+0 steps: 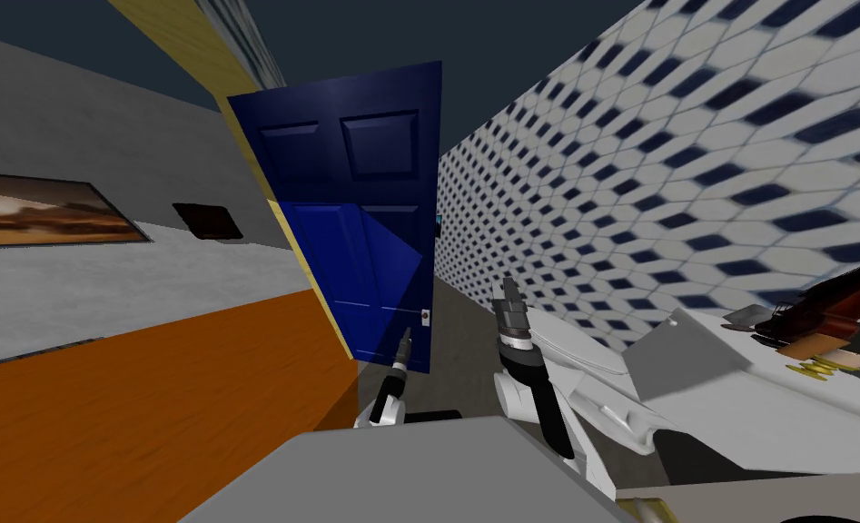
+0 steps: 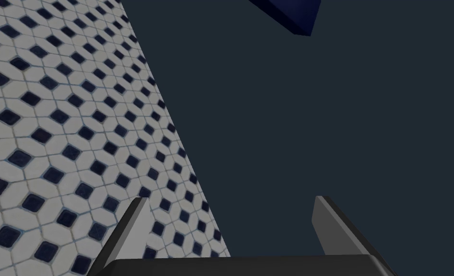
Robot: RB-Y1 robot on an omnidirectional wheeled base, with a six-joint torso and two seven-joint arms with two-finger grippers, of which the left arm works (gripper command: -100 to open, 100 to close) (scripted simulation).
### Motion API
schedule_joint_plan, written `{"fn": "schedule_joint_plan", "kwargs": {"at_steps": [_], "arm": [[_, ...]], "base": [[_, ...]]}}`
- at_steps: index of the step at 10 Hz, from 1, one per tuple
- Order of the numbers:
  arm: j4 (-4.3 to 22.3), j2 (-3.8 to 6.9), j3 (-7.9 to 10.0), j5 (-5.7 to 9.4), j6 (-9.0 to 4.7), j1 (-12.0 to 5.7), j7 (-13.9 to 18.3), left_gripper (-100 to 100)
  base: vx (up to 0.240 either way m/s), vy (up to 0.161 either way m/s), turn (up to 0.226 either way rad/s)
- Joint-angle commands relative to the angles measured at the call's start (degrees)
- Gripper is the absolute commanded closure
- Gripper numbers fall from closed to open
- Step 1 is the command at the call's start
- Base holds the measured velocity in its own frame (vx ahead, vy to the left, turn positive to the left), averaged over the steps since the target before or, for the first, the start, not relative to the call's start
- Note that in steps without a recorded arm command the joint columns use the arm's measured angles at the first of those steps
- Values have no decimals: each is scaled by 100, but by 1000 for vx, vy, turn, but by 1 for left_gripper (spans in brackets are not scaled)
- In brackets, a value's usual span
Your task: Push the door open
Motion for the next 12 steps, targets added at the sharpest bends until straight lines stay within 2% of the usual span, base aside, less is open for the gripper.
{"fn": "schedule_joint_plan", "kwargs": {"at_steps": [1, 2, 3, 7, 8, 9, 11, 12], "arm": [[32, -68, -76, 31, 9, -35, 13, -100], [27, -106, -113, 43, 11, -33, 11, -100], [40, -70, -97, 29, 6, -25, 22, -100], [76, 128, -94, 22, -26, -36, 19, -100], [84, 210, -86, 17, -31, -39, 6, -100], [93, 247, -77, 11, -37, -43, -8, -100], [102, 229, -67, 5, -43, -47, -22, -100], [108, 184, -61, 1, -46, -50, -32, -100]], "base": [[-97, -183, 59], [-101, -195, 63], [-20, -51, -3], [133, 115, 4], [214, 61, -7], [218, 5, -3], [142, -79, -5], [121, -152, -6]]}}
